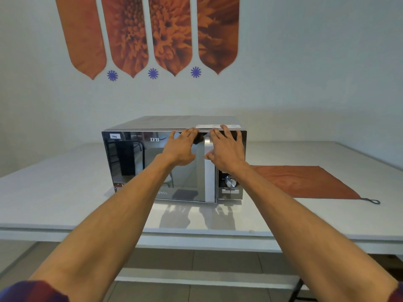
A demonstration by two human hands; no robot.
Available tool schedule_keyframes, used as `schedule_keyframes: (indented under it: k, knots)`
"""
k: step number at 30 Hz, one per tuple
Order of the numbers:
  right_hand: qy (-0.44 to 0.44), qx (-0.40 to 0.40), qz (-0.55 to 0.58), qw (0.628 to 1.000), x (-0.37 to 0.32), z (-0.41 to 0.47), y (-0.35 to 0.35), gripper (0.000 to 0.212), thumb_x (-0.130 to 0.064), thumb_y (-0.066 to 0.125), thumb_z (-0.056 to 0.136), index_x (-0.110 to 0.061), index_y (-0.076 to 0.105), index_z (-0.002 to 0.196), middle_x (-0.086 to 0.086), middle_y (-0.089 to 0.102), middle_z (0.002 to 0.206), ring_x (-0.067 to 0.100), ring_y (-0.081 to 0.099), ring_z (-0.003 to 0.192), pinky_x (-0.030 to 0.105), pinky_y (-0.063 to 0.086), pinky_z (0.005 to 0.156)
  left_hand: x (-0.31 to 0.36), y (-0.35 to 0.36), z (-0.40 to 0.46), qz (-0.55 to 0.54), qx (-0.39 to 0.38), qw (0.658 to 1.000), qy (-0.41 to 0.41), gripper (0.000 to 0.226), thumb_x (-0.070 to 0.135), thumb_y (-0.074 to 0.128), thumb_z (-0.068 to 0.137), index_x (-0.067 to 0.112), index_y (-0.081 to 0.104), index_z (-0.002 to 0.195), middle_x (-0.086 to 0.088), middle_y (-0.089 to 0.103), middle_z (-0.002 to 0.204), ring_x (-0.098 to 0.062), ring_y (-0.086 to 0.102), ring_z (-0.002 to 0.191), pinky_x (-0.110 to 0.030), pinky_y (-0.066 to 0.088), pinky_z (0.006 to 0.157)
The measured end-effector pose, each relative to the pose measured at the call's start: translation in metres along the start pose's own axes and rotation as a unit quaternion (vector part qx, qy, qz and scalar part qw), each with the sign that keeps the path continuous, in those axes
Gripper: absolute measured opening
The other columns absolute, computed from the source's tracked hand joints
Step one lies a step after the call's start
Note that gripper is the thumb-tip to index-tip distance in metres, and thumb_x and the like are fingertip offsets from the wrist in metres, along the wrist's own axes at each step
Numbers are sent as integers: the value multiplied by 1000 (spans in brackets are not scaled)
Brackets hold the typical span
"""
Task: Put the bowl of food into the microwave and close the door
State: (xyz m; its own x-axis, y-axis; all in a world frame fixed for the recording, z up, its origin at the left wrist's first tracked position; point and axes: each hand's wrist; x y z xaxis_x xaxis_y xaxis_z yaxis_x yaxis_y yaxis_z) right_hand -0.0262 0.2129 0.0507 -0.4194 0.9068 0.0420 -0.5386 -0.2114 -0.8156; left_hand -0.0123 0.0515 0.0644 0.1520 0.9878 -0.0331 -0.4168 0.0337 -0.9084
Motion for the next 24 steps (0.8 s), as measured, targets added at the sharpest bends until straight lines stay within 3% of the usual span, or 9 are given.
schedule_keyframes:
  k: [18, 24]
  knots:
    - [32, -20, -37, 999, -1, 17, 6, 79, -47, 56, 90, -15, 18, 151, 0, 19, 160, 21, -1, 149, 58, -3, 115, -9, 4, 15, 37, -15, 999, 24, 86, 26, 55, 86, 14, 2, 153, -5, 6, 163, -18, 4, 150, -50, -7, 119]
    - [34, -32, -24, 999, 2, 18, 10, 84, -50, 54, 90, -16, 10, 152, -1, 13, 162, 20, -2, 149, 56, -4, 115, -11, 14, 13, -6, 2, 999, 33, 87, 30, 51, 84, 13, 0, 153, -5, 2, 163, -19, -1, 150, -49, -8, 118]
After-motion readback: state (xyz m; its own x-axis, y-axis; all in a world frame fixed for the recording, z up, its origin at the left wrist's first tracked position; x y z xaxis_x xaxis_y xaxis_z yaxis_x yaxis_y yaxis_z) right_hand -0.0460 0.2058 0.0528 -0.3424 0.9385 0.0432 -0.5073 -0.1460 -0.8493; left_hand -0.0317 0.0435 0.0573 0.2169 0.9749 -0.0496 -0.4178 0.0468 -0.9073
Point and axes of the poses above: each hand's wrist, its own z-axis towards the middle knuckle, its own y-axis out of the palm, x = y × z
